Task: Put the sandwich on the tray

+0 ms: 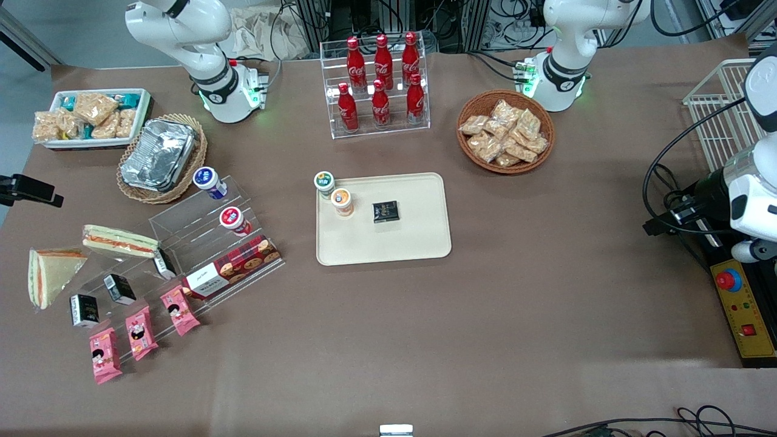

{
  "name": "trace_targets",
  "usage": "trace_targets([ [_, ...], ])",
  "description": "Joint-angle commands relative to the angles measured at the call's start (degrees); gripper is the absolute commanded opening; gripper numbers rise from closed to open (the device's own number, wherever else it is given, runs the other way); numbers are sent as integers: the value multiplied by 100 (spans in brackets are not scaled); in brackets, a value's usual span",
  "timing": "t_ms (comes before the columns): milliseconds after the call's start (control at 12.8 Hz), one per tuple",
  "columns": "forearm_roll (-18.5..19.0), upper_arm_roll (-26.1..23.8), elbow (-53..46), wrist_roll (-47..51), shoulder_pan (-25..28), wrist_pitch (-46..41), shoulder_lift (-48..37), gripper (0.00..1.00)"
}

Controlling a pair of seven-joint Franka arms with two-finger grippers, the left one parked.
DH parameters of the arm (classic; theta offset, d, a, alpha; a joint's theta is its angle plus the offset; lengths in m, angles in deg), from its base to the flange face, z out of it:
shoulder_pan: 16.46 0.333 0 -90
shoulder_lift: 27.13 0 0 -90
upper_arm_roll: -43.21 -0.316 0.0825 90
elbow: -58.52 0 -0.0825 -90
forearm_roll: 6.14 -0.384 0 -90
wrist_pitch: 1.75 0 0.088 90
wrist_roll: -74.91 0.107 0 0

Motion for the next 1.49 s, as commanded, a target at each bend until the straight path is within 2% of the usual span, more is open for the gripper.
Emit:
trace_targets([
  [0,73,12,-54,-46,-14,-7,-97,99],
  [549,65,3,-54,94,56,-42,-36,99],
  [706,73,47,-54,890,-32,11,-36,99],
  [1020,82,135,-28,921,-593,466,69,99],
  [1176,73,135,-19,632,-910,625,209,99],
  [1412,65,144,-10,596,-1174,1125,657,99],
])
